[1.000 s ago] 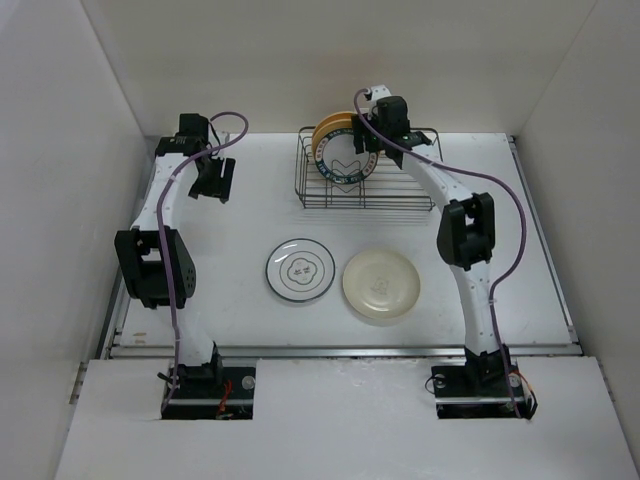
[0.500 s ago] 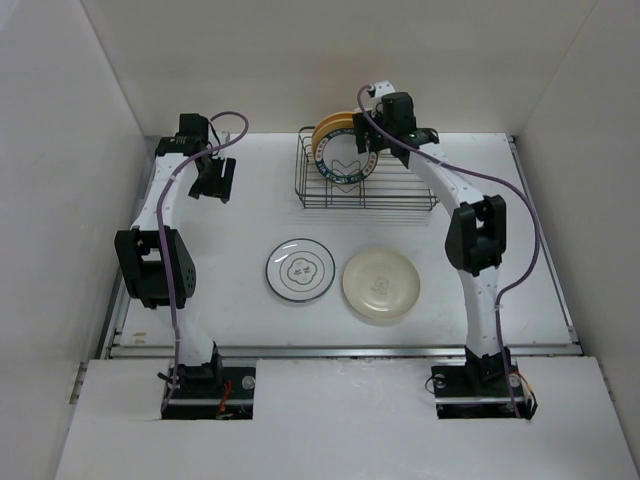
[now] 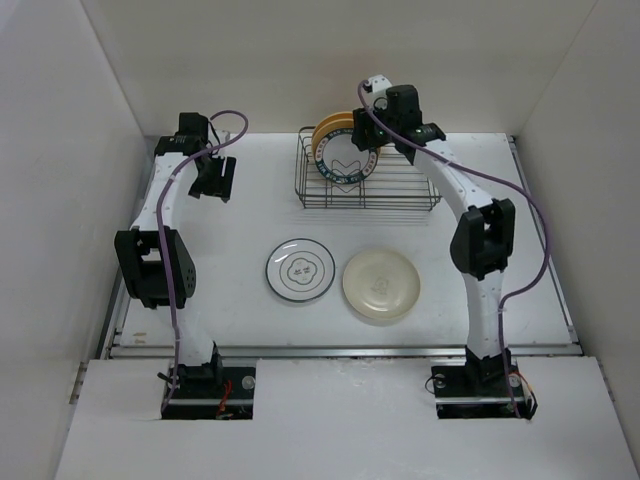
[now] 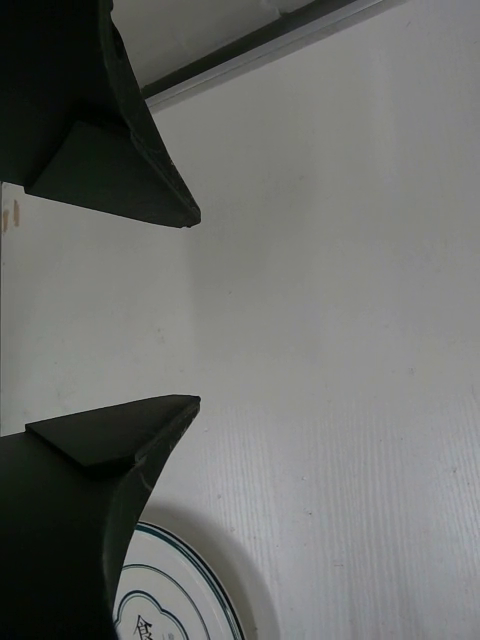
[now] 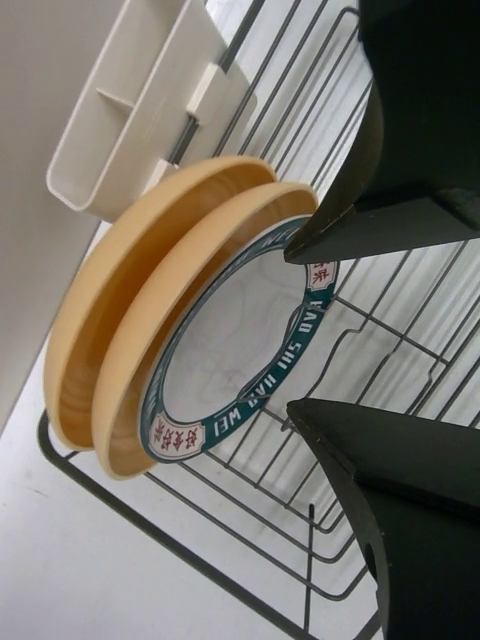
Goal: Unload the plates from the dish rack
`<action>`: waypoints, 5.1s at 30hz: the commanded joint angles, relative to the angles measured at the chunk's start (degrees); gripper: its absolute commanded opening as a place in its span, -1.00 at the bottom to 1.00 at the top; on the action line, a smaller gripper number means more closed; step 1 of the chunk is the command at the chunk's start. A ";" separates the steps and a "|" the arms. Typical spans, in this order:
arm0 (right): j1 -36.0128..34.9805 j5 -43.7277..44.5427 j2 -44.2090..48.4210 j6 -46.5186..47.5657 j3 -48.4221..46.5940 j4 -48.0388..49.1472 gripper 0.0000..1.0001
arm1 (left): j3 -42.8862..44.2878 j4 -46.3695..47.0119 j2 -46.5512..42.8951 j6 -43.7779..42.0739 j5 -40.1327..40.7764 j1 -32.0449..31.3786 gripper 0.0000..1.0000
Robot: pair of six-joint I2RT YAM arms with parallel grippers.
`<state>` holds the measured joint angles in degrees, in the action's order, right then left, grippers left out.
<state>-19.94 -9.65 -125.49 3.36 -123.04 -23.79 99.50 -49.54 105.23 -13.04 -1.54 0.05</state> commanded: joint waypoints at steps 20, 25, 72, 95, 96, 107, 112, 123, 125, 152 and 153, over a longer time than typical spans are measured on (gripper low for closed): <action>0.17 7.19 -9.50 1.30 -6.24 1.21 0.26 | 1.39 -1.00 0.06 1.44 -1.36 -0.05 0.31; 0.17 10.09 -10.74 2.89 -7.56 1.20 0.26 | 0.87 -1.00 0.06 1.44 -2.06 -0.05 0.31; -0.89 9.30 -5.63 7.20 -5.71 -2.66 0.28 | 1.04 -2.05 0.77 1.44 -1.97 -0.05 0.31; -0.89 14.23 -11.08 6.05 -6.86 1.38 0.56 | -1.15 -1.53 -2.48 0.91 -1.36 -0.05 0.31; -0.89 11.52 -11.61 6.05 -7.55 1.38 0.56 | -1.15 -1.53 -2.49 0.91 -1.36 -0.05 0.31; 0.17 2.98 -12.51 1.65 -7.57 3.40 -0.37 | -2.21 -1.53 -4.07 0.29 -1.36 -0.05 0.31; 0.17 4.72 -7.67 4.81 -2.47 5.50 -0.81 | -3.26 -1.53 -5.12 0.29 -0.13 -0.05 0.31; -1.41 6.83 1.91 5.96 1.49 9.55 -1.00 | -4.49 -1.53 -5.65 -0.23 -0.13 -0.05 0.31; -1.41 8.06 4.19 6.49 2.72 10.26 -1.00 | -4.49 -1.53 -6.17 -0.23 -0.13 -0.05 0.31; -14.59 -35.45 9.22 3.76 26.11 -17.32 -0.89 | -2.30 -3.72 -6.79 1.52 -8.04 -0.05 0.31; -15.38 -34.74 7.82 3.76 25.49 -18.30 -0.80 | -2.30 -3.72 -6.79 2.05 -8.65 -0.05 0.31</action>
<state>-34.39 -40.64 -118.28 6.81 -93.71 -39.09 94.67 -51.44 99.57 -11.75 -7.77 0.05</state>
